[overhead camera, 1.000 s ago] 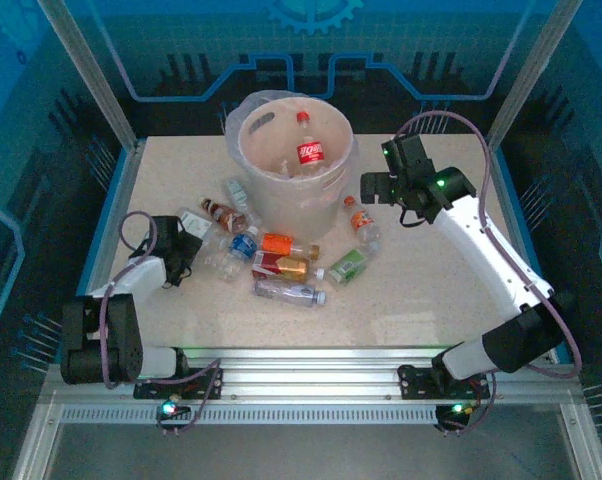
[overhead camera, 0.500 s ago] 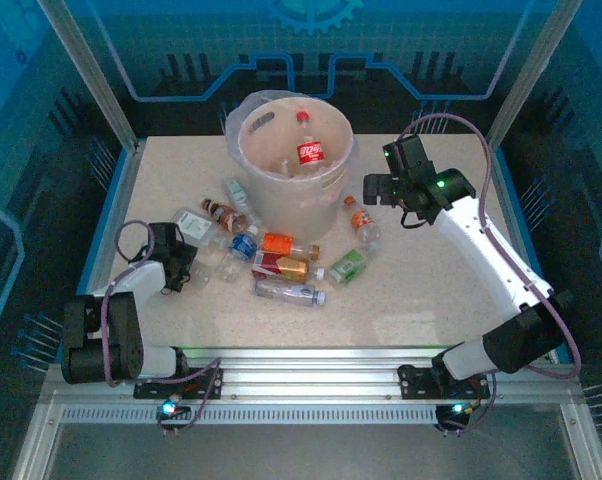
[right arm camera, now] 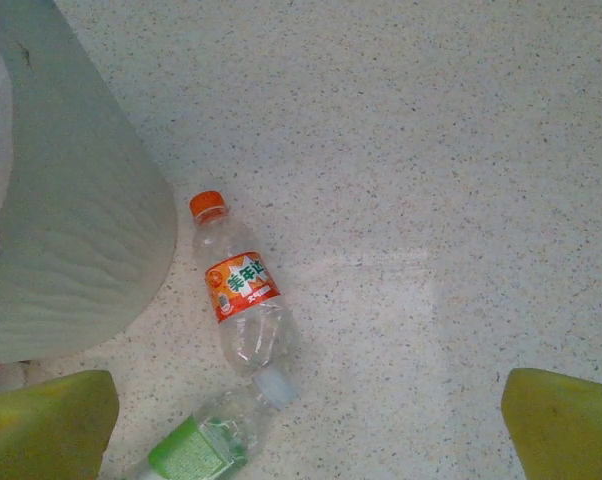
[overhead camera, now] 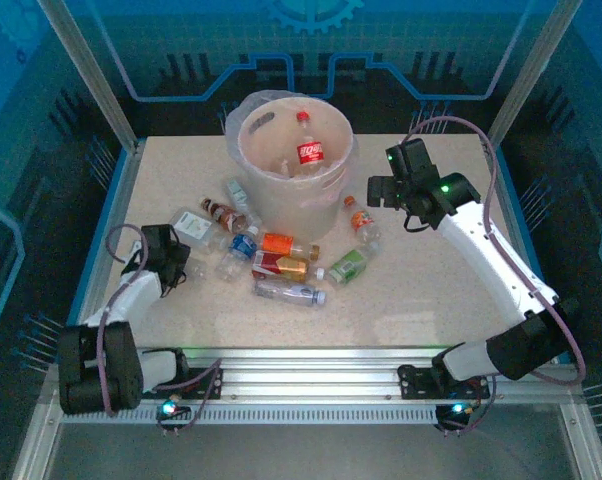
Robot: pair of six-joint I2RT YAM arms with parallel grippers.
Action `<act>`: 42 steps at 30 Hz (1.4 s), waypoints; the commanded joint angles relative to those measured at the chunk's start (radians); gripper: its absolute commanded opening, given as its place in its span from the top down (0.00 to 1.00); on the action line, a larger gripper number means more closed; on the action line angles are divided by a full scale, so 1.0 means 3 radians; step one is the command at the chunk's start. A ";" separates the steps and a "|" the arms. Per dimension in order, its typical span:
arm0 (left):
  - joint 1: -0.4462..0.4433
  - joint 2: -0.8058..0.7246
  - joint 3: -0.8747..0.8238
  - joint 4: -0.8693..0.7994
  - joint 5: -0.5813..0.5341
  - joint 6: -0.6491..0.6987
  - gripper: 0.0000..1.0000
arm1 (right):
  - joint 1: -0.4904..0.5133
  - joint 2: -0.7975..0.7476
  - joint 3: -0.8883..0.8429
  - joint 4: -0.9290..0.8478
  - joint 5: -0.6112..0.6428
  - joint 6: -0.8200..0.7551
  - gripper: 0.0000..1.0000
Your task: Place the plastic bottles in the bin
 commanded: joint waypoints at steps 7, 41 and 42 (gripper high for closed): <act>0.0033 -0.0877 0.0119 -0.0290 -0.0177 0.0465 0.58 | -0.0078 -0.0108 -0.0076 0.0000 0.0104 0.0131 0.00; -0.1110 -0.0703 0.1813 0.0350 0.0191 0.1607 0.66 | -0.0233 -0.0198 -0.0291 0.0079 -0.0003 0.0241 0.00; -0.1152 -0.0648 0.1883 0.0401 0.0204 0.1631 0.66 | -0.0233 -0.0196 -0.0300 0.0084 -0.0017 0.0246 0.00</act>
